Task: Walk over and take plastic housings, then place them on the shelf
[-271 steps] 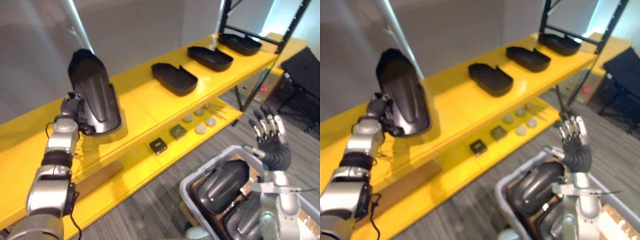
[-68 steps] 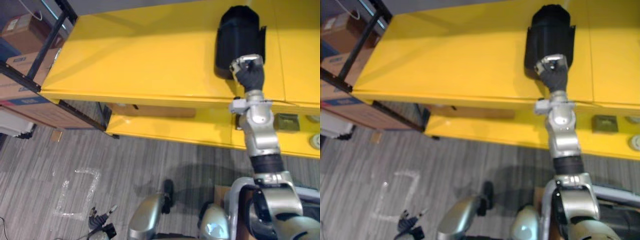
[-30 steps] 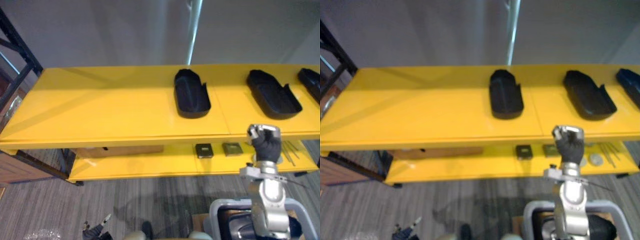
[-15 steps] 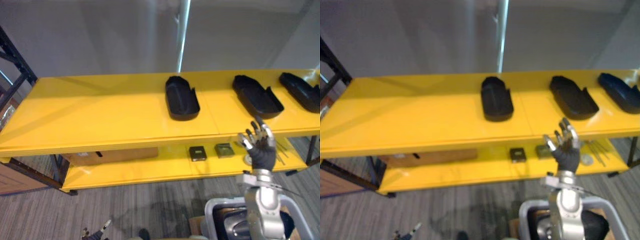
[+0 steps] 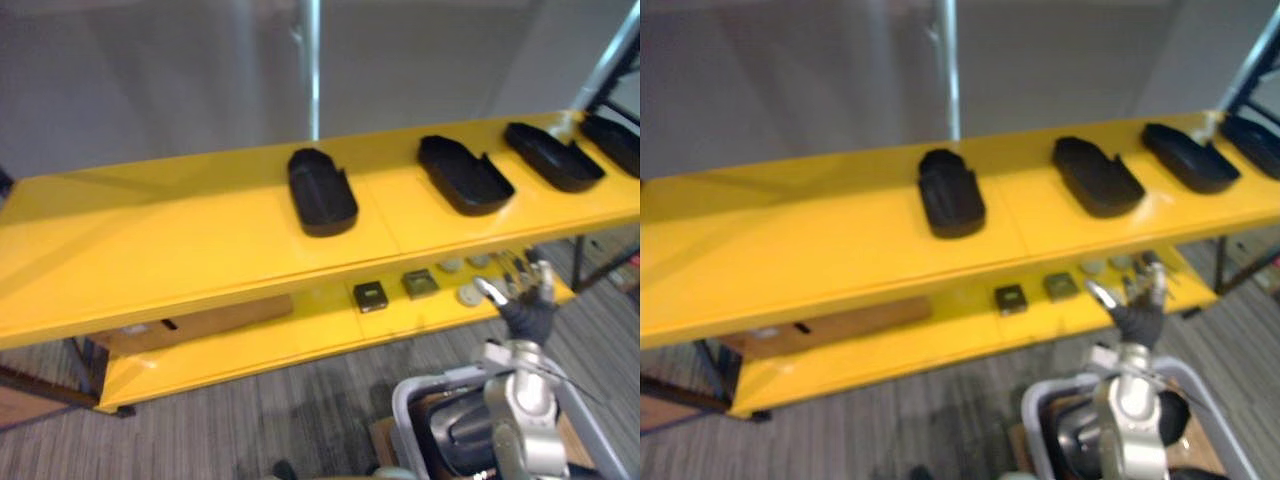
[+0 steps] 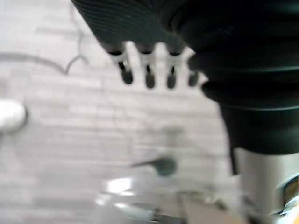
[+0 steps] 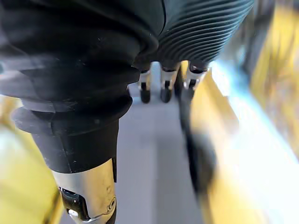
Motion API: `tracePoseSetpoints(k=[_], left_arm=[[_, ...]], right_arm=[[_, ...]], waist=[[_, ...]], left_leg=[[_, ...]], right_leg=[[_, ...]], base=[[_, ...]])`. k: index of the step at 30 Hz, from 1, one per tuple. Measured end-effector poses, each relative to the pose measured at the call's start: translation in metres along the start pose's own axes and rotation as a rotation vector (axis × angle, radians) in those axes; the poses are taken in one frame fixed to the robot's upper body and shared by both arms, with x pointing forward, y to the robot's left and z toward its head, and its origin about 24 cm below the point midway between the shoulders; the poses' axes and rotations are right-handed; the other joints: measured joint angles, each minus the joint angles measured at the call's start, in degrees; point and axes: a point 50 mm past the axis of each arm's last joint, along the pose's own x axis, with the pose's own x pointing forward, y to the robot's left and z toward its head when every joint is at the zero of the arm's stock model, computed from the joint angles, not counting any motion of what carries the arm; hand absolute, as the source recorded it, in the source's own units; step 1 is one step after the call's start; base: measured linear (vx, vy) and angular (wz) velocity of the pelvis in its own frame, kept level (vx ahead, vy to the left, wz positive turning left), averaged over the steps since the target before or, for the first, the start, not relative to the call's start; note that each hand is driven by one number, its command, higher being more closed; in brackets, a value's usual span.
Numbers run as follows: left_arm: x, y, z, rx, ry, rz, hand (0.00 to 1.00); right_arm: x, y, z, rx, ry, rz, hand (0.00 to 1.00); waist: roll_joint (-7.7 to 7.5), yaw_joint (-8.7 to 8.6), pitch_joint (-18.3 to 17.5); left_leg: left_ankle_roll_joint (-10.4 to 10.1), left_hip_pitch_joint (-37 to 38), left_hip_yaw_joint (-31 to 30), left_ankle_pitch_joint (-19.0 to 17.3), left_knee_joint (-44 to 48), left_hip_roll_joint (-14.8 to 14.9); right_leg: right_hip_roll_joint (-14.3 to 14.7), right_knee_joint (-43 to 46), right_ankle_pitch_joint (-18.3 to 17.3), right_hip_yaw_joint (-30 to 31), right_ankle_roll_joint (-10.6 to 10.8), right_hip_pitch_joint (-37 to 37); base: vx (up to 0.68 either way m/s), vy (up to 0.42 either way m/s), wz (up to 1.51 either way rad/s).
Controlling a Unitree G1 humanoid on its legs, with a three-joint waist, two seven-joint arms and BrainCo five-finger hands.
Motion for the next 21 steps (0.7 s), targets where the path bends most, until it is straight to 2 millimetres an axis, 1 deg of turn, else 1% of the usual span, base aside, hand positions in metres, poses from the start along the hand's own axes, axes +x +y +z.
tracePoseSetpoints(k=[1,3,5,6,8,12,13,14,15,16,17,18,19,20,21], left_arm=[[0.000,0.000,0.000,0.005,0.009,-0.006,0.00],[0.000,0.000,0.004,0.032,-0.001,-0.012,0.00],[0.000,-0.002,0.010,0.057,-0.021,-0.024,0.00],[0.000,-0.005,0.016,0.073,-0.034,-0.031,0.00],[-0.001,-0.005,0.018,0.075,-0.038,-0.039,0.00],[0.000,-0.005,0.015,0.068,-0.032,-0.043,0.00],[0.000,-0.004,0.013,0.035,-0.028,-0.044,0.00],[0.000,-0.003,0.014,0.004,-0.031,-0.046,0.00],[-0.001,-0.004,0.016,-0.077,-0.047,-0.056,0.00],[-0.001,-0.009,0.016,-0.119,-0.049,-0.071,0.00],[-0.001,-0.016,0.011,-0.151,-0.040,-0.088,0.00],[-0.001,-0.019,0.010,-0.155,-0.038,-0.095,0.00],[-0.001,-0.018,0.010,-0.154,-0.039,-0.094,0.00],[-0.001,-0.017,0.010,-0.153,-0.039,-0.093,0.00],[-0.001,-0.014,0.009,-0.152,-0.041,-0.089,0.00]], right_arm=[[-0.002,-0.009,0.000,0.004,0.001,-0.024,0.00],[-0.007,-0.022,-0.001,0.007,0.011,-0.051,0.00],[-0.011,-0.031,-0.002,0.006,0.016,-0.063,0.00],[-0.013,-0.035,0.000,-0.001,0.006,-0.067,0.00],[-0.016,-0.037,0.000,-0.008,0.002,-0.057,0.00],[-0.016,-0.033,0.000,-0.001,0.000,-0.017,0.00],[-0.014,-0.027,0.000,0.015,-0.002,0.015,0.00],[-0.012,-0.022,0.000,0.032,-0.007,0.041,0.00],[-0.004,-0.008,0.004,0.053,-0.034,0.114,0.00],[0.004,0.003,0.008,0.058,-0.064,0.176,0.00],[0.013,0.015,0.013,0.055,-0.096,0.239,0.00],[0.017,0.021,0.018,0.061,-0.123,0.264,0.00],[0.018,0.023,0.019,0.067,-0.130,0.265,0.00],[0.018,0.026,0.020,0.073,-0.138,0.270,0.00],[0.018,0.027,0.020,0.076,-0.139,0.276,0.00]], waist=[[-0.05,-1.21,0.0],[0.31,-1.74,-0.2],[-0.04,-3.21,-0.4],[-0.04,-3.66,-0.4],[-0.01,-4.57,-0.4],[-0.23,-4.14,-1.4],[-0.70,-3.71,-1.7],[-0.91,-3.30,-1.6],[-0.25,-1.93,-1.2],[0.86,-0.83,-0.5],[2.67,0.09,-0.3],[3.79,0.35,-0.1],[3.57,0.40,0.1],[3.06,0.37,0.3],[2.19,0.38,0.5]], left_leg=[[-0.1,0.4,0.9,-0.2,0.0,0.2],[-0.3,0.4,2.0,-0.4,0.0,0.9],[-0.4,0.4,2.8,-0.4,0.0,1.0],[-0.3,0.3,3.2,-0.4,0.0,1.1],[-0.3,0.3,3.5,-0.5,0.0,1.6],[-0.9,0.0,3.9,-0.1,0.4,2.5],[-0.6,-2.7,1.1,-1.3,5.6,3.0],[0.0,-5.4,-2.4,-3.4,10.9,3.5],[0.3,-10.7,-12.1,-7.8,20.9,5.2],[-0.5,-12.9,-18.6,-10.6,26.2,6.1],[-2.8,-13.6,-23.4,-13.3,29.0,6.9],[-4.8,-13.7,-24.1,-15.6,29.4,7.4],[-4.4,-13.7,-23.9,-15.9,29.4,7.1],[-4.5,-13.9,-23.8,-16.0,28.9,6.5],[-4.3,-13.9,-23.3,-15.8,27.9,5.5]], right_leg=[[0.2,0.0,0.3,1.1,-0.2,-0.3],[0.8,0.0,1.1,2.6,-0.4,-1.1],[1.0,0.1,1.2,3.4,-0.6,-1.6],[1.1,0.1,1.5,4.0,-0.8,-1.9],[1.7,0.1,2.0,4.2,-1.0,-2.0],[3.1,0.7,2.6,6.5,-1.3,-4.0],[3.6,1.4,3.0,8.0,-1.8,-5.6],[4.0,1.7,3.2,9.1,-2.0,-6.5],[5.5,2.0,3.5,11.7,-2.1,-7.9],[7.1,2.0,3.7,13.7,-1.9,-8.2],[9.2,2.3,3.6,16.1,-1.9,-9.2],[9.9,2.9,3.5,16.9,-1.7,-9.6],[9.7,3.3,3.5,17.2,-1.6,-9.9],[8.9,3.4,3.5,17.6,-1.6,-9.9],[7.7,3.2,3.5,17.8,-1.6,-10.3]], base=[[-0.03,-0.009,-0.49],[-0.05,-0.013,-0.39],[-0.06,-0.022,-0.27],[-0.07,-0.027,-0.24],[-0.08,-0.038,-0.15],[-0.05,-0.040,-0.25],[-0.04,-0.055,-0.41],[-0.07,-0.068,-0.87],[-0.09,-0.029,-1.12],[-0.13,0.015,-1.50],[-0.20,0.137,-1.18],[-0.16,0.116,-0.81],[-0.17,0.152,-0.28],[-0.10,0.100,-0.06],[-0.14,0.165,-0.01]])
